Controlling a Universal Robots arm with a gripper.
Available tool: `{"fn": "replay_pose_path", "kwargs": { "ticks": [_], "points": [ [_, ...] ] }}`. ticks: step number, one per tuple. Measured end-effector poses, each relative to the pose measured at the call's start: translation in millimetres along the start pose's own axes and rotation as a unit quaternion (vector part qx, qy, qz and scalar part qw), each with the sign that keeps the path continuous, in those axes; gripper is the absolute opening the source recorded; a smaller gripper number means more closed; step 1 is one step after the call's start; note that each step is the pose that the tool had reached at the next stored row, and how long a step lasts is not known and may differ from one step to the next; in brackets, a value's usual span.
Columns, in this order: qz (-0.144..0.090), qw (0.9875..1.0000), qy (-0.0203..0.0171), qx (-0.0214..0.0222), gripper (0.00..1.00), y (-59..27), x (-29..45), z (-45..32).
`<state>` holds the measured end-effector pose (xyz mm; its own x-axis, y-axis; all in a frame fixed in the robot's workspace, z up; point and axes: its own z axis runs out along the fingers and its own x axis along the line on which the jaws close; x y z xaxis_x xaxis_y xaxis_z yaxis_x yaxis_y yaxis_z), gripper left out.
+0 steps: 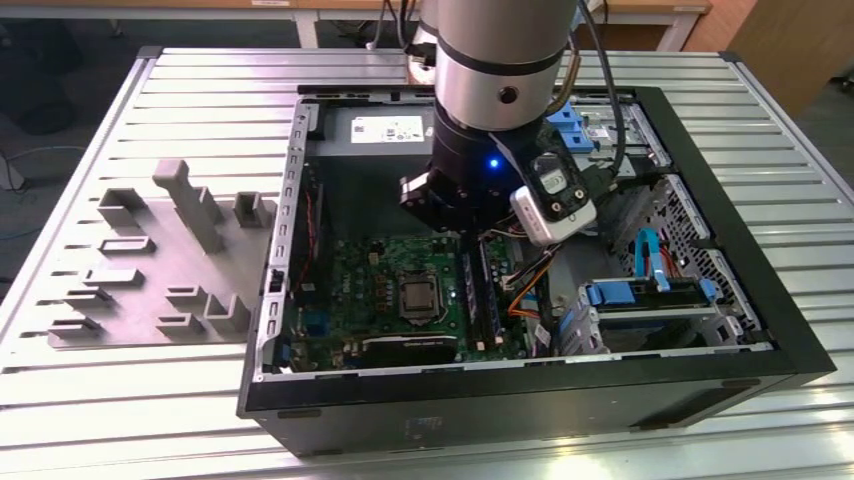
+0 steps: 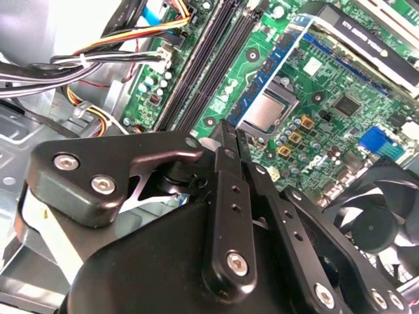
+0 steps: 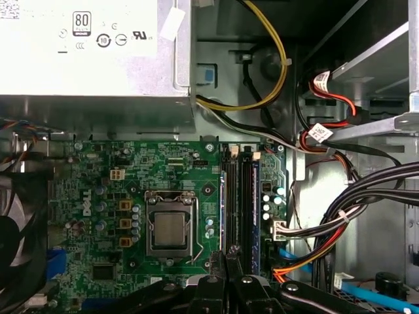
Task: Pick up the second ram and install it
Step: 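Insert the second ram into the second slot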
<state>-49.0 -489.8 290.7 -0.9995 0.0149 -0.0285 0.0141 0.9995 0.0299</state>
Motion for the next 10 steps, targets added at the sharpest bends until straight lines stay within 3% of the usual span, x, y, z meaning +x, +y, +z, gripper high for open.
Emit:
{"fn": "replay_pose_path", "kwargs": {
  "ticks": [10],
  "points": [
    [0.0, 1.0, 0.0, -0.0001, 0.13, -0.1, -0.7, 3.3]
  ]
}}
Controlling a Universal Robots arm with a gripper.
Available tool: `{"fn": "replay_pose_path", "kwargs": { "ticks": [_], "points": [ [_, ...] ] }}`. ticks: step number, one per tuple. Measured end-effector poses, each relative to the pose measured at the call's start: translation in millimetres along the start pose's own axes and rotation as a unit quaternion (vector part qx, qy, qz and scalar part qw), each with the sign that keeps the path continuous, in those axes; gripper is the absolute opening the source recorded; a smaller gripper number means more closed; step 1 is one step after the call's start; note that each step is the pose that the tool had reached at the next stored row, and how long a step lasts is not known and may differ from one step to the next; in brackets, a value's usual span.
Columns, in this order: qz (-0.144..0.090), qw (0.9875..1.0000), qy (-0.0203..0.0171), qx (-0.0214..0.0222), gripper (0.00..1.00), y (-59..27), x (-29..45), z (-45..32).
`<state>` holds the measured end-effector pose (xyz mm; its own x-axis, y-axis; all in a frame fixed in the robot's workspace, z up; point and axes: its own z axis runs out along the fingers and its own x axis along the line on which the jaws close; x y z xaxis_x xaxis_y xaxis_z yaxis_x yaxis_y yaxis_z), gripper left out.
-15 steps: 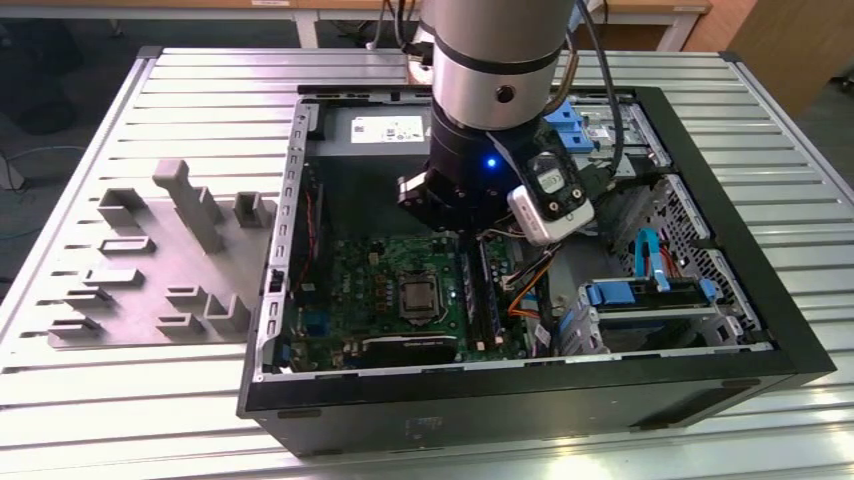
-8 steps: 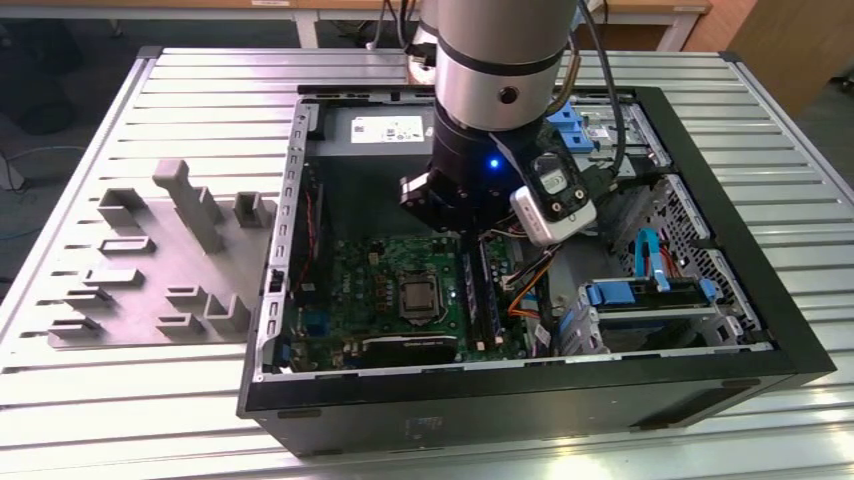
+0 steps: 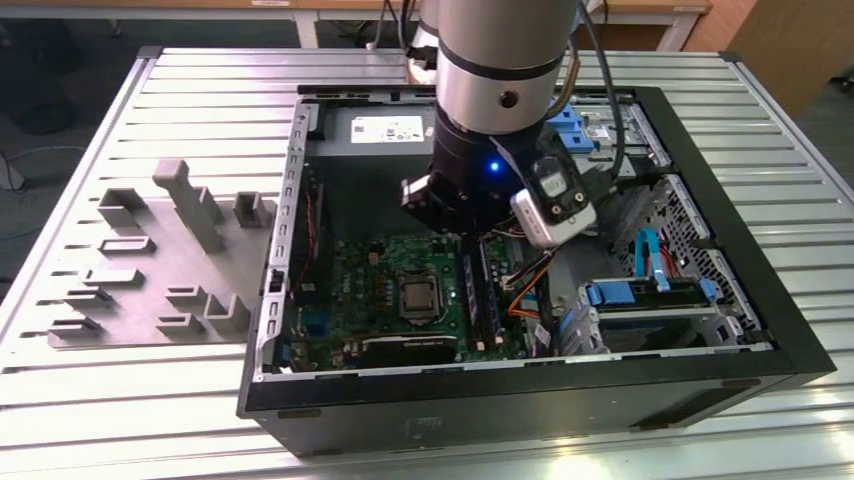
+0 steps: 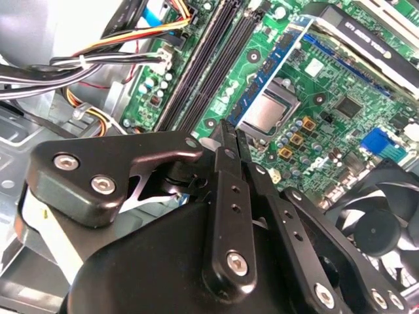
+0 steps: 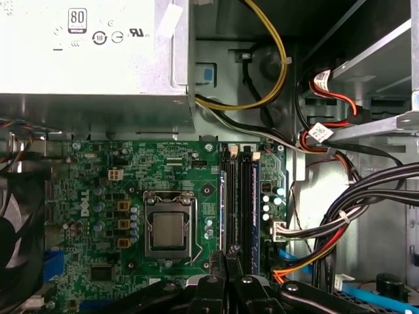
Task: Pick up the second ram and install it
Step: 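Insert the second ram into the second slot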
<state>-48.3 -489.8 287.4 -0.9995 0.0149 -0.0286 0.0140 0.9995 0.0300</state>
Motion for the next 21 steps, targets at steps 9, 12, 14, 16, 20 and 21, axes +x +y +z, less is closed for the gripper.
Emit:
{"fn": "replay_pose_path", "kwargs": {
  "ticks": [9, 12, 14, 16, 20, 21],
  "points": [
    [0.0, 1.0, 0.0, 0.0, 0.13, -0.2, -0.3, 5.2],
    [0.0, 1.0, 0.0, 0.0001, 0.13, -0.1, -2.4, 6.5],
    [0.0, 1.0, 0.0, 0.0, 0.13, -0.2, -4.8, 7.5],
    [0.0, 1.0, 0.0, 0.0, 0.13, -0.2, -7.5, 8.5],
    [0.0, 1.0, 0.0, 0.0, 0.13, -0.2, -11.1, 12.0],
    [0.0, 1.0, 0.0, 0.0, 0.13, -0.2, -11.8, 13.1]
  ]
}}
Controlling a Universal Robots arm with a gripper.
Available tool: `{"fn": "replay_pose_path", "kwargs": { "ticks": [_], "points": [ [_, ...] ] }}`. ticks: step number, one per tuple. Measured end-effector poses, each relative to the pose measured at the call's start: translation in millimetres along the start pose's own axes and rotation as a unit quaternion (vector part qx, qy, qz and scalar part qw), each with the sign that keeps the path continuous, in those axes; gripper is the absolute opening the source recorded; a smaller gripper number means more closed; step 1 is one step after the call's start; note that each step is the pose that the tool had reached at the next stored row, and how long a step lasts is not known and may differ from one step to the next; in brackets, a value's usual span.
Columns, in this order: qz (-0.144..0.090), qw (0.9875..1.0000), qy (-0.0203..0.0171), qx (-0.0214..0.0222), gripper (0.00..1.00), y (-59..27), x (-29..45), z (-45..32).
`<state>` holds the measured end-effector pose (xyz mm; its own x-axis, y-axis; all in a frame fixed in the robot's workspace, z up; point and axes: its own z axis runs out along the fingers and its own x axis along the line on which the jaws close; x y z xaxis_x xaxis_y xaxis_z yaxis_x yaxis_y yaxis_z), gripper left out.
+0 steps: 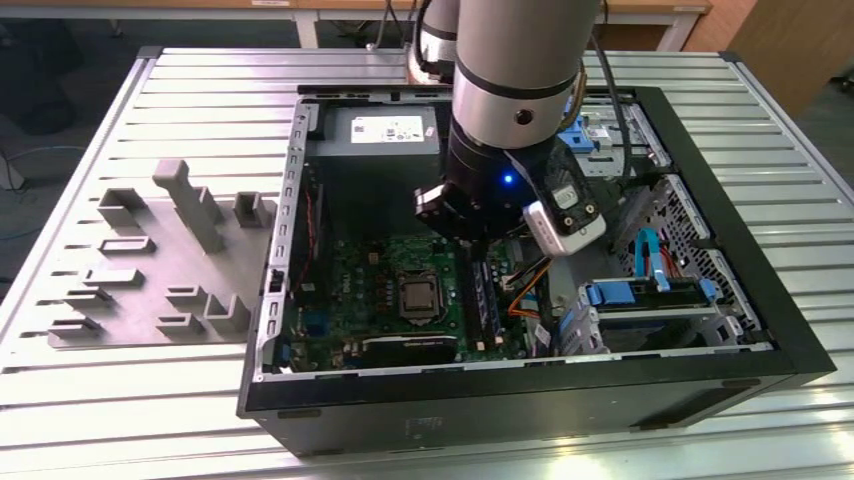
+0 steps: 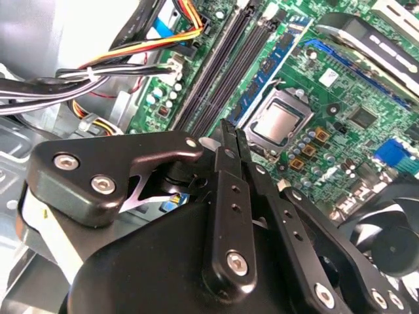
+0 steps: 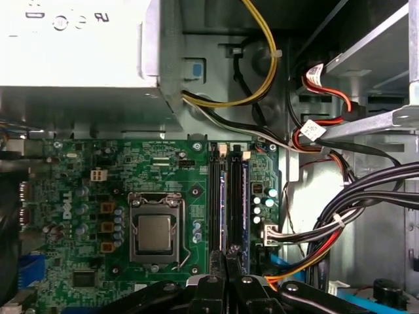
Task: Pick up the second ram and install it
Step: 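Insert the second ram into the second slot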
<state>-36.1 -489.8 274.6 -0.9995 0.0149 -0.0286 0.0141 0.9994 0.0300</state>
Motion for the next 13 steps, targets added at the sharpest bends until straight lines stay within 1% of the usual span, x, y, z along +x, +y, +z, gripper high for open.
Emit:
{"fn": "replay_pose_path", "kwargs": {
  "ticks": [13],
  "points": [
    [0.0, 1.0, 0.0, 0.0, 0.13, -0.6, -0.2, 22.0]
  ]
}}
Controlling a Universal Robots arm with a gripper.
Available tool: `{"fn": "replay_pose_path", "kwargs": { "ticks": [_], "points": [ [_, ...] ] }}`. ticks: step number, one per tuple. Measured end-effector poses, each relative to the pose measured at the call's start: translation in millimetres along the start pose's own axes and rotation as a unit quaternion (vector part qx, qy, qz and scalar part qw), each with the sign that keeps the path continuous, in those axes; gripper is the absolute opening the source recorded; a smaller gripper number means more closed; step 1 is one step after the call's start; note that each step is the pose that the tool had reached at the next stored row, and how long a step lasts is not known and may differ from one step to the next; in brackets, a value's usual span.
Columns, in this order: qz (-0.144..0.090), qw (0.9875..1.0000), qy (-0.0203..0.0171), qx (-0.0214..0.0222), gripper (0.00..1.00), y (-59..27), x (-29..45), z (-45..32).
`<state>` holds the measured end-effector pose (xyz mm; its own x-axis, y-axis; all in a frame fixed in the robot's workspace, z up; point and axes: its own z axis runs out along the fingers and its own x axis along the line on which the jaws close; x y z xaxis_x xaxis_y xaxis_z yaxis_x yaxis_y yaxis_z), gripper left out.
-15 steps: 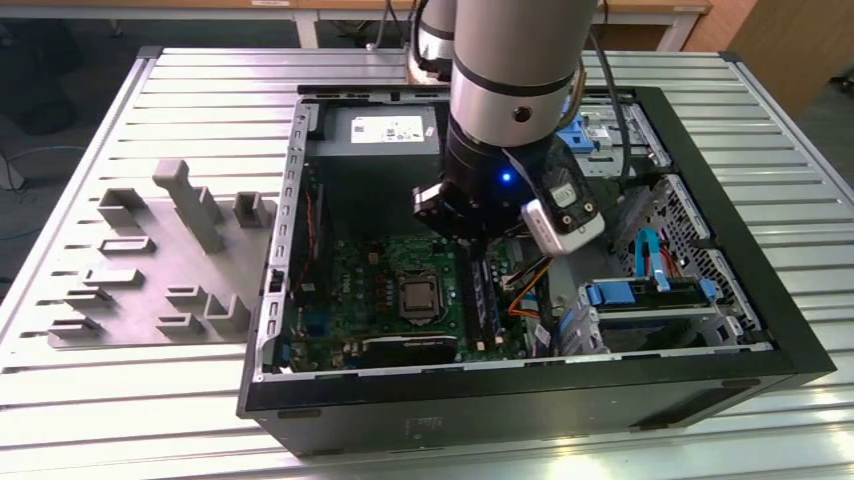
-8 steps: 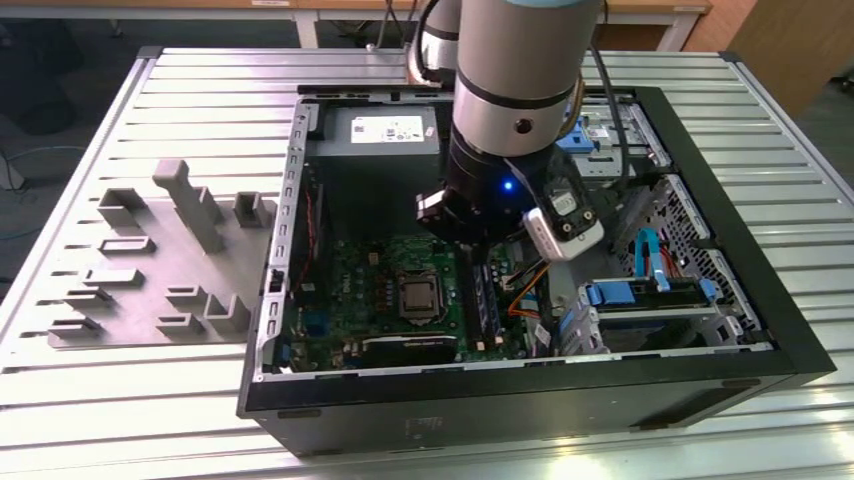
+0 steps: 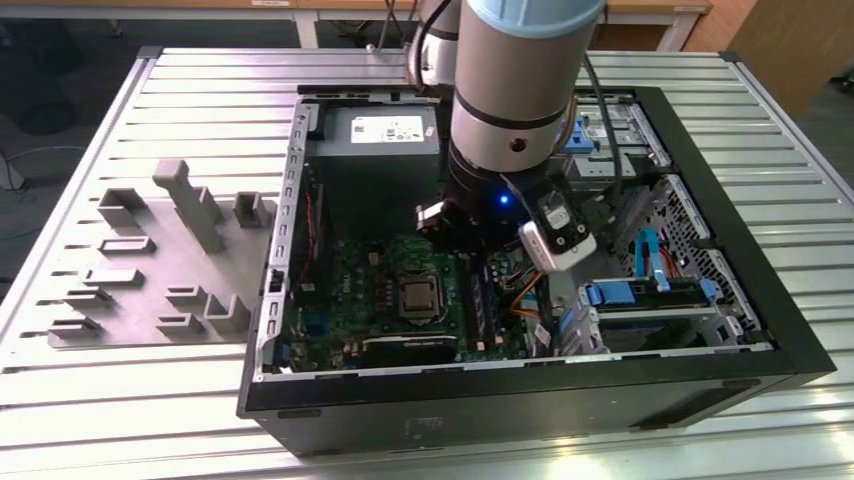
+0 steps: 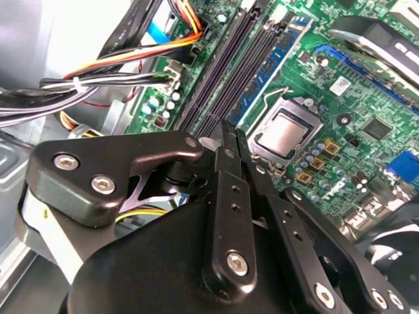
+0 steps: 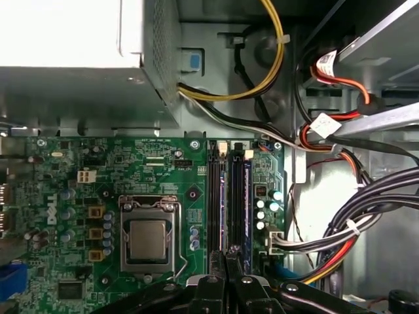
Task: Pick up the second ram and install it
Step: 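Insert the second ram into the second slot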
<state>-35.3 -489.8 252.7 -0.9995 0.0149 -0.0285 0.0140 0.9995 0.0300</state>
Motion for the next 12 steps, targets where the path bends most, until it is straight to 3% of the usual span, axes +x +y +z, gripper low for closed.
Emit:
{"fn": "replay_pose_path", "kwargs": {
  "ticks": [12],
  "points": [
    [-0.004, 1.0, 0.0002, 0.0, 0.13, -0.3, -0.7, 9.8]
  ]
}}
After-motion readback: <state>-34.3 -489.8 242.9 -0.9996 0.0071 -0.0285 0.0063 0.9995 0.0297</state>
